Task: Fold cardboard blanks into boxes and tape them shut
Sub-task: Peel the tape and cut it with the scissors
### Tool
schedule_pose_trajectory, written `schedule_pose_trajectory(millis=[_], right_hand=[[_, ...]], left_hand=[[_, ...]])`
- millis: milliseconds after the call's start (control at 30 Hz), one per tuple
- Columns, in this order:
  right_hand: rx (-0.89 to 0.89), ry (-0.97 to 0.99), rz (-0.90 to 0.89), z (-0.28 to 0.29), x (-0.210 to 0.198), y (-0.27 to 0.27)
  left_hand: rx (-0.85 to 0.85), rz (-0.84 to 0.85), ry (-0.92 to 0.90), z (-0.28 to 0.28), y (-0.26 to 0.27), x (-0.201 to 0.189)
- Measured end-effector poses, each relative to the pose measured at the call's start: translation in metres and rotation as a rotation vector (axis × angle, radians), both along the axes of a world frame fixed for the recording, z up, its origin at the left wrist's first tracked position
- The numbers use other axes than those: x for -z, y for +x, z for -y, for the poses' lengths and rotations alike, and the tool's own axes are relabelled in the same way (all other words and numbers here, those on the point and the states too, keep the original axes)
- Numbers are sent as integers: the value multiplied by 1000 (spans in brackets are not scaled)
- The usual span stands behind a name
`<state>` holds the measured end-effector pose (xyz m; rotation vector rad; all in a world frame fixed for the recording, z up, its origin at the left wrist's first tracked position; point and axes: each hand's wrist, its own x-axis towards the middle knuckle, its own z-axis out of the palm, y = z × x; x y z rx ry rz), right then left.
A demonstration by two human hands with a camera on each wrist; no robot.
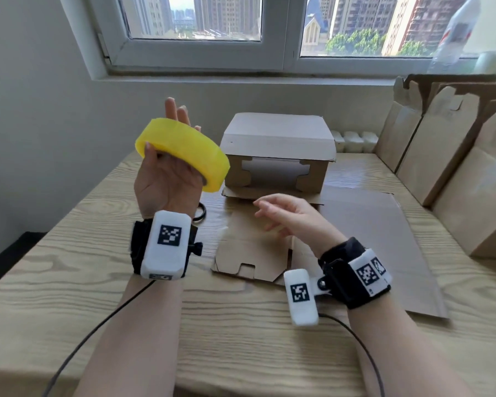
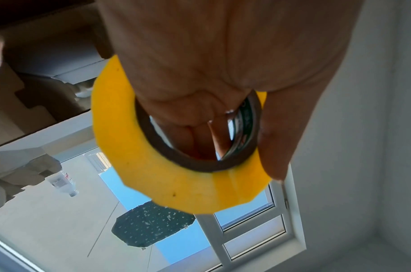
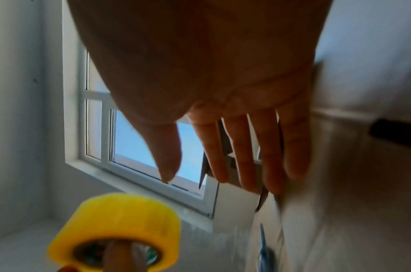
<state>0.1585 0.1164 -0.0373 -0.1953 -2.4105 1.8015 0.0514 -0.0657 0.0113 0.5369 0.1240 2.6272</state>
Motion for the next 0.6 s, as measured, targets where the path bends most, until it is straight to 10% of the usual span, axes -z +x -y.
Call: schedule_pose_trajectory(millis=[200, 600], right_hand=[[-249, -68, 42, 30, 9, -8], [-35, -229, -110, 14, 3, -3]], left_hand=[[195, -35, 100, -19, 12, 2], [204, -54, 51, -17, 21, 1]])
